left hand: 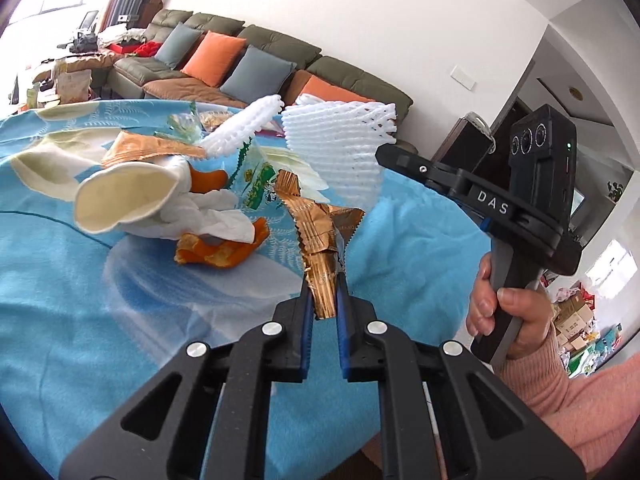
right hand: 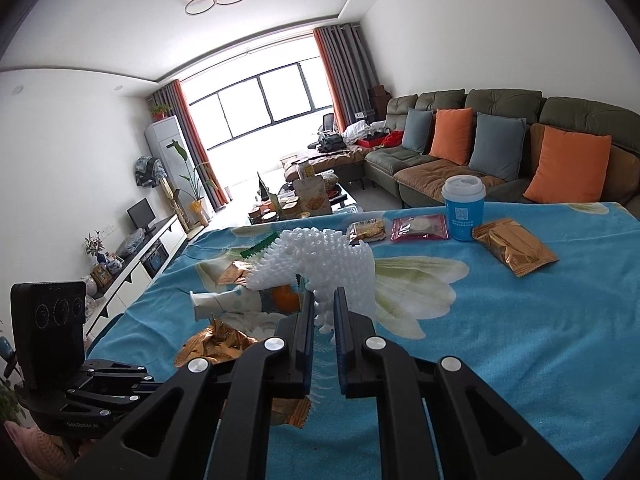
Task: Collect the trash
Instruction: 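Grasp a gold candy wrapper with the left tool while the right tool grasps a white foam net, then carry the wrapper in the left tool and foam net in the right tool to the teal bin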
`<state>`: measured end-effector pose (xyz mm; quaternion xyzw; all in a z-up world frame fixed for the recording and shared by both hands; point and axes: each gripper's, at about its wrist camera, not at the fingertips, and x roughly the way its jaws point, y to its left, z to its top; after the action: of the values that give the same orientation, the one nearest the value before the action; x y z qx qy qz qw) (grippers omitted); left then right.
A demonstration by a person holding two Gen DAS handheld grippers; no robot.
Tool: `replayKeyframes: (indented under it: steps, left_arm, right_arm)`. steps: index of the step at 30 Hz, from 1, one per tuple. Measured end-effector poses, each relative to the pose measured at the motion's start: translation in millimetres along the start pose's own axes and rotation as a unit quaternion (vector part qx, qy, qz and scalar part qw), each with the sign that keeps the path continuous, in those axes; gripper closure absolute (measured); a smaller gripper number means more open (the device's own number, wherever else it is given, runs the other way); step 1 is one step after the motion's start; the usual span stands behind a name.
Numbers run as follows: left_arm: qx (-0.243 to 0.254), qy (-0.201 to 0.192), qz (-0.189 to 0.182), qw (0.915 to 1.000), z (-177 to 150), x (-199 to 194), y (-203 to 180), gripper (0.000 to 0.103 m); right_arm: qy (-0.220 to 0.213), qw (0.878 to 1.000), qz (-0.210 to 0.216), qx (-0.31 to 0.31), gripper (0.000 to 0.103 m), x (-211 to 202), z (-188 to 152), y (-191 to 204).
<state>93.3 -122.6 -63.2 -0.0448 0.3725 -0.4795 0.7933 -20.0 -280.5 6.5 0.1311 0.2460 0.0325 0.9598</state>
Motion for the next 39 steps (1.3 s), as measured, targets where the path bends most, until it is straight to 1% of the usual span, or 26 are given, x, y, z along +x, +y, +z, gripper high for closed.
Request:
replayKeyframes:
  steps: [6, 11, 16, 21, 25, 30, 39]
  left_arm:
    - [0.005, -0.031, 0.017, 0.9994, -17, -50, 2, 0.092]
    - [-0.001, -0.058, 0.046, 0.9972, -28, -91, 10, 0.092]
    - [-0.024, -0.084, 0.078, 0.9931, -37, -131, 25, 0.092]
    - [-0.047, -0.104, 0.109, 0.9874, -50, -171, 45, 0.092]
    - [-0.064, -0.117, 0.141, 0.9810, -59, -193, 55, 0.092]
    - [-0.093, -0.136, 0.176, 0.9705, -73, -224, 72, 0.092]
    - [-0.140, -0.169, 0.239, 0.9459, -100, -280, 99, 0.092]
  right_arm:
    - [-0.030, 0.999, 0.027, -0.012, 0.095, -22, 10, 20]
    - [-0.042, 0.995, 0.081, -0.029, 0.095, -29, 16, 44]
    - [-0.027, 0.989, 0.136, -0.049, 0.095, -15, 14, 79]
    - [0.004, 0.980, 0.188, -0.057, 0.095, 13, 9, 109]
    - [0.032, 0.972, 0.227, -0.053, 0.095, 39, 7, 130]
    - [0.059, 0.961, 0.264, -0.064, 0.095, 61, 5, 162]
    - [0.093, 0.938, 0.323, -0.082, 0.095, 94, 5, 216]
